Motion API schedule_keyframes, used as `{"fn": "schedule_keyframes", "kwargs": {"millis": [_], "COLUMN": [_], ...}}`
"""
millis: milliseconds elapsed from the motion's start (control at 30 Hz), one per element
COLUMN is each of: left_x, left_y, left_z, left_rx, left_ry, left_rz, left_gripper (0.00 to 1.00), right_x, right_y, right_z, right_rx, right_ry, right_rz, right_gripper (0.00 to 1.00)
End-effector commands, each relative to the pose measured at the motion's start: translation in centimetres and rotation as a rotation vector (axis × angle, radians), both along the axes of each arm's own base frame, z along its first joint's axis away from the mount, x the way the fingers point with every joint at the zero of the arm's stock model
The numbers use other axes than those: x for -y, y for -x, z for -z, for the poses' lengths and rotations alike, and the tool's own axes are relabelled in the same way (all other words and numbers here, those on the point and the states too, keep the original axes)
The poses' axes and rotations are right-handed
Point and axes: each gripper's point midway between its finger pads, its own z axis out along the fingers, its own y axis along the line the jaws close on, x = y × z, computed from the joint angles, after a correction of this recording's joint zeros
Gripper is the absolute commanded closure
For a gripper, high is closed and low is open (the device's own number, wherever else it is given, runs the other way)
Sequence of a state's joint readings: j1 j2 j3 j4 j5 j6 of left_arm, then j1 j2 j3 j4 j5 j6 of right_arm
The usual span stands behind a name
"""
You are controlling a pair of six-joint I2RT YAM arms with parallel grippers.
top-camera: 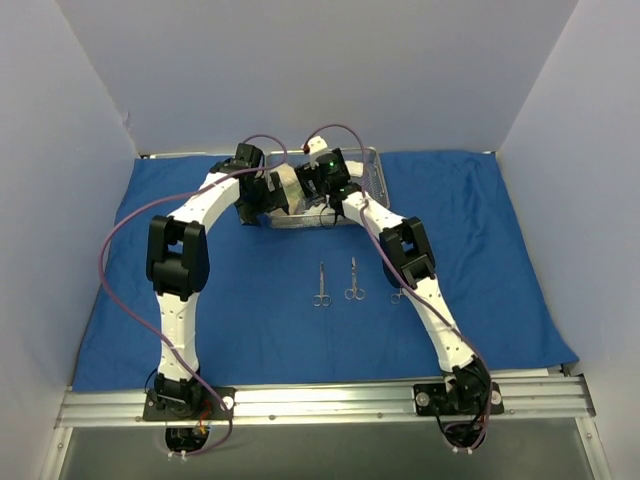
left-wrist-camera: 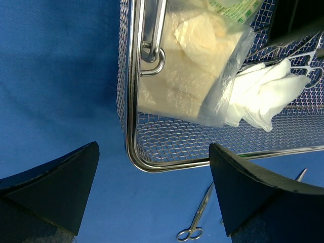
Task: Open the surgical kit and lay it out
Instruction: Pick up the medical item from the container.
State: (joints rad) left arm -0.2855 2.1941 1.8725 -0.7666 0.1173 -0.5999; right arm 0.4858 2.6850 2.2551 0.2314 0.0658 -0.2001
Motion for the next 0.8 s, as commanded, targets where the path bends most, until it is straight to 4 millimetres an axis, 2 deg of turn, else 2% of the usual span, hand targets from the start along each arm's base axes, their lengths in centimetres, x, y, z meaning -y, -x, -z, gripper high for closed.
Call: {"fn": "schedule_keyframes", "kwargs": {"millis": [0, 33, 267, 467, 700, 767], "left_x": [0.2, 0.1, 0.2, 0.6, 0.7, 0.7], "left_y": [-1.1, -1.2, -1.0, -0.9, -0.5, -0.5], "left_z": [-1.0, -0.9, -0.5, -0.3, -0.3, -0.3], "left_rx": [0.042, 0.043, 0.030, 0.025, 0.022, 0.023], "left_ry": [0.000, -0.001, -0.004, 0.005, 0.000, 0.000], "left_rz": [0.011, 0.010, 0.016, 0.022, 0.026, 0.026], "left_gripper": [0.00, 0.00, 0.00, 0.00, 0.00, 0.00], "right_x": [2.8, 3.3, 5.3, 5.3, 5.7, 5.6], "right_y": [-2.2, -2.2, -1.1, 0.1, 0.7, 0.9], "right_z": [-2.4, -1.7, -1.1, -0.2, 0.1, -0.2], "right_rx": [0.087, 0.071, 0.006, -0.075, -0.136, -0.141], "right_ry": [-0.096, -0.088, -0.131, -0.184, -0.230, -0.257], "right_rz": [0.247, 0.272, 0.410, 0.428, 0.474, 0.492], "right_gripper": [0.06, 0.06, 0.10, 0.25, 0.54, 0.59]}}
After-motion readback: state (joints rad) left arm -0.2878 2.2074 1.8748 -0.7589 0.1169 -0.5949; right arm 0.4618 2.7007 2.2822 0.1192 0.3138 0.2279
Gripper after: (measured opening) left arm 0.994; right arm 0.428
